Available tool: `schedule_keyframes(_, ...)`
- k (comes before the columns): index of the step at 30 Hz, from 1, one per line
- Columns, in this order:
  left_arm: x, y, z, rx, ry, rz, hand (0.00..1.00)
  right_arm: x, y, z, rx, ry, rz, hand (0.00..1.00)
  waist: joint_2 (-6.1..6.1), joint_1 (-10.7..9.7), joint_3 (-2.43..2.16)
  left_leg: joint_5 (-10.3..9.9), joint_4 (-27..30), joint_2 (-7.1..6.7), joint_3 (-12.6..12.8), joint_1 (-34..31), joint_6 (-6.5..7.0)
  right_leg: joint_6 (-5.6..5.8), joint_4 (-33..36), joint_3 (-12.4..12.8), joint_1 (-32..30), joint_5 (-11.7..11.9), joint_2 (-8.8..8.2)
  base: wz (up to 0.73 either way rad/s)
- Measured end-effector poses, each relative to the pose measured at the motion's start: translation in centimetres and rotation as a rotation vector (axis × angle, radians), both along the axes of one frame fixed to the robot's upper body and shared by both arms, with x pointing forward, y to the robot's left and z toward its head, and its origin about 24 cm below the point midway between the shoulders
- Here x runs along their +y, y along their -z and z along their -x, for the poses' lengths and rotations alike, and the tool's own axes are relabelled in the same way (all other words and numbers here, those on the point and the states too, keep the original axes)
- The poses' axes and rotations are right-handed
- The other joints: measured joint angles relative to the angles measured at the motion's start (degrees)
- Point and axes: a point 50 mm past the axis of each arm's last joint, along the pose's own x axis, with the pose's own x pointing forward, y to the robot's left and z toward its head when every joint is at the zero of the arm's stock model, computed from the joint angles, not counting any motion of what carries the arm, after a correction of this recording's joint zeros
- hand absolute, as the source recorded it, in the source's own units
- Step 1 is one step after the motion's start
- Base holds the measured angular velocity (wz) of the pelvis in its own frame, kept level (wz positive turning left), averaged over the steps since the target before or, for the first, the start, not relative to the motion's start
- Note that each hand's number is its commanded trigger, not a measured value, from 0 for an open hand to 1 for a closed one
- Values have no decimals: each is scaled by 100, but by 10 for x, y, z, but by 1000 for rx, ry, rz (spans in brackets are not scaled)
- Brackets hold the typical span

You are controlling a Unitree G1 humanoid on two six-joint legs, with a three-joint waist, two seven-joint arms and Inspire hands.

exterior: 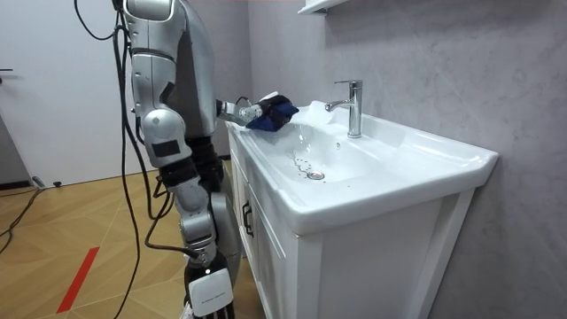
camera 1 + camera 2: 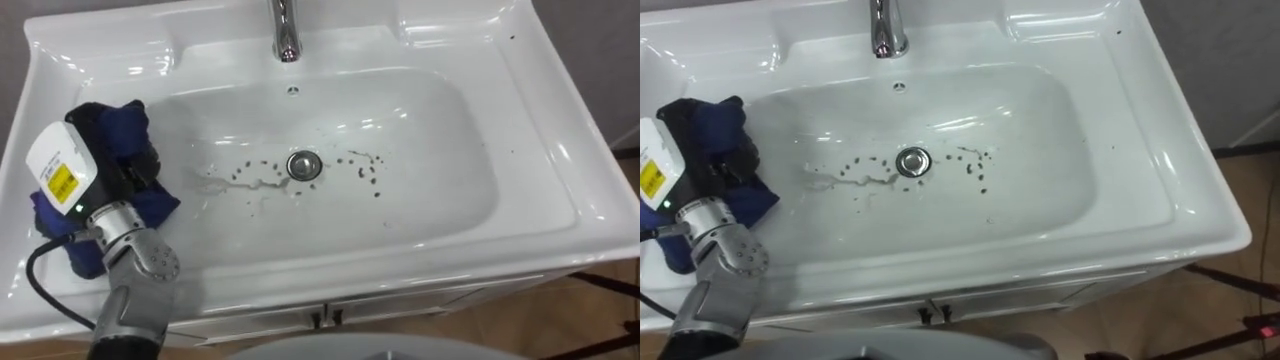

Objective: Wipe basin

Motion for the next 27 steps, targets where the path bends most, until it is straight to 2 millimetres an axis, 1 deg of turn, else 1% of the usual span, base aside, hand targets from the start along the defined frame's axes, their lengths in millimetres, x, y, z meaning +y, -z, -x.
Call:
schedule_keyframes(3,-3,-1,-1,-7,14,1,100,1,0,0,-3,-4,-3,0,58,-47,-13,0,4,-13,15,1,0,16,-8,24,9,11,-1,1)
schedule_keyframes(5,-10,-11,-6,-58,43,-1,100,1,0,1,-2,-4,-5,0,64,-52,-12,0,3,-17,18,13,0,20,-6,28,7,14,2,2)
schedule_keyframes(8,-13,-21,-8,-111,58,-14,100,0,1,3,8,-5,-3,0,82,-74,-9,0,3,-16,37,26,0,20,-8,32,37,14,7,0)
schedule_keyframes(11,-14,-23,-9,-123,64,-14,100,0,1,5,17,-4,-6,0,107,-131,-6,0,4,-14,49,35,0,20,-13,35,51,14,4,0)
schedule_keyframes(13,-16,-23,-9,-126,75,-19,100,0,1,6,21,-3,-7,0,108,-134,-6,0,4,-14,51,36,0,20,-13,40,49,14,4,0)
schedule_keyframes(17,-23,-22,-10,-123,107,-13,100,1,1,4,18,-7,-12,0,84,-137,6,0,-2,-14,66,20,0,21,-6,49,14,14,14,0)
schedule_keyframes(22,-28,-21,-11,-122,130,-8,100,2,1,1,15,-19,-16,0,19,-137,42,0,-2,-15,80,17,0,22,-9,52,1,13,25,0)
schedule_keyframes(27,-34,-19,-11,-112,158,0,100,5,2,0,24,-45,-36,0,-32,-133,37,0,-7,-14,100,23,0,21,-20,57,-4,13,24,0)
